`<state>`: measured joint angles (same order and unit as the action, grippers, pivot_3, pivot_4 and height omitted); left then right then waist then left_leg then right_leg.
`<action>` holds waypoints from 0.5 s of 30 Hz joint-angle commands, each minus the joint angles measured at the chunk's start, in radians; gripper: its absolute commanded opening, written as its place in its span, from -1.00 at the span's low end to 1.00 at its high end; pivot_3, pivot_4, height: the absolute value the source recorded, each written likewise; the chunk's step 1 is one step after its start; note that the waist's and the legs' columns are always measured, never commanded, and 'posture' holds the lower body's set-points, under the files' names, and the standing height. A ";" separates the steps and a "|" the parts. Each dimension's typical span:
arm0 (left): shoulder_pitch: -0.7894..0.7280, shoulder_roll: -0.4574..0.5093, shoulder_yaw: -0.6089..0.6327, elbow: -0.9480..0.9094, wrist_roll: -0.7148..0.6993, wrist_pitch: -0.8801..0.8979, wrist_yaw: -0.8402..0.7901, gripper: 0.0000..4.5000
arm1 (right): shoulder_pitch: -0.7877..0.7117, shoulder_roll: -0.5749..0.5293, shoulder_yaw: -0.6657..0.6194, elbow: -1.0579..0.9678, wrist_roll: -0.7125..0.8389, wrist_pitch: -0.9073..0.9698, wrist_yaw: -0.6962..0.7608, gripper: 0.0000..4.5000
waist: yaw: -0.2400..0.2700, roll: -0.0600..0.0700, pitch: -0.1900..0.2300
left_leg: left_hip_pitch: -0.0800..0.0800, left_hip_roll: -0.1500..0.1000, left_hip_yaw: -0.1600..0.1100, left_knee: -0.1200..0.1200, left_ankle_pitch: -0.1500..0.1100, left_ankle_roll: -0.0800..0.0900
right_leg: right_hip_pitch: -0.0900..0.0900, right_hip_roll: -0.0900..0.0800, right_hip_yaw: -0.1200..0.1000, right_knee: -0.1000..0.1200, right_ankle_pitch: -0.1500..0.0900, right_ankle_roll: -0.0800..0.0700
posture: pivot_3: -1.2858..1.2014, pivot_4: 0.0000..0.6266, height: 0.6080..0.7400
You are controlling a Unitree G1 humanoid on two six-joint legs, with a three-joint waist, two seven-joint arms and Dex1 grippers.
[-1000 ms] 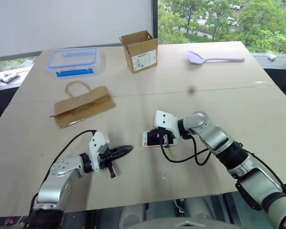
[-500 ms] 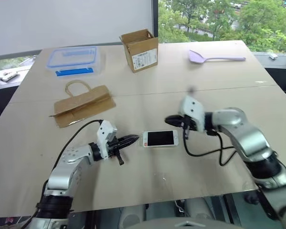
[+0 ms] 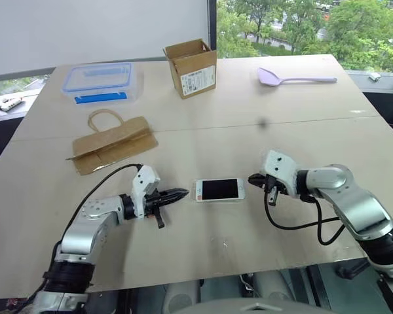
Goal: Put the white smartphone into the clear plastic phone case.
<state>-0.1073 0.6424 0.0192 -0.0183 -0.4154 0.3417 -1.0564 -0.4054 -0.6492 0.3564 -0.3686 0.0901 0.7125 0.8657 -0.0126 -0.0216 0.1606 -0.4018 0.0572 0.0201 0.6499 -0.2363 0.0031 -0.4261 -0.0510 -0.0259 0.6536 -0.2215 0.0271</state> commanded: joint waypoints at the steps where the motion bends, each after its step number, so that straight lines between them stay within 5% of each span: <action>1: -0.019 0.005 -0.020 -0.004 0.008 -0.006 -0.021 -1.00 | -0.009 -0.003 0.003 0.002 -0.012 -0.025 -0.003 -0.97 | 0.000 0.000 0.000 | 0.000 0.000 0.000 0.000 0.000 0.000 | 0.000 0.000 0.000 0.000 0.000 0.000 | 0.03 -0.52 1.00; 15: -0.050 -0.009 -0.062 0.005 0.035 -0.013 -0.064 -1.00 | -0.016 -0.012 0.043 0.012 -0.022 -0.073 0.046 -0.97 | 0.003 0.000 0.000 | -0.005 0.000 0.000 0.000 0.000 0.000 | -0.003 0.000 0.000 -0.001 0.000 0.000 | 0.03 -0.52 1.00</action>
<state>-0.1540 0.6385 -0.0153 0.0095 -0.3805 0.3267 -1.1085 -0.3975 -0.6605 0.4001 -0.3321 0.0688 0.6550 0.8980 -0.0097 -0.0220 0.1608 -0.4064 0.0571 0.0200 0.6503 -0.2363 0.0031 -0.4294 -0.0511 -0.0261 0.6527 -0.2214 0.0273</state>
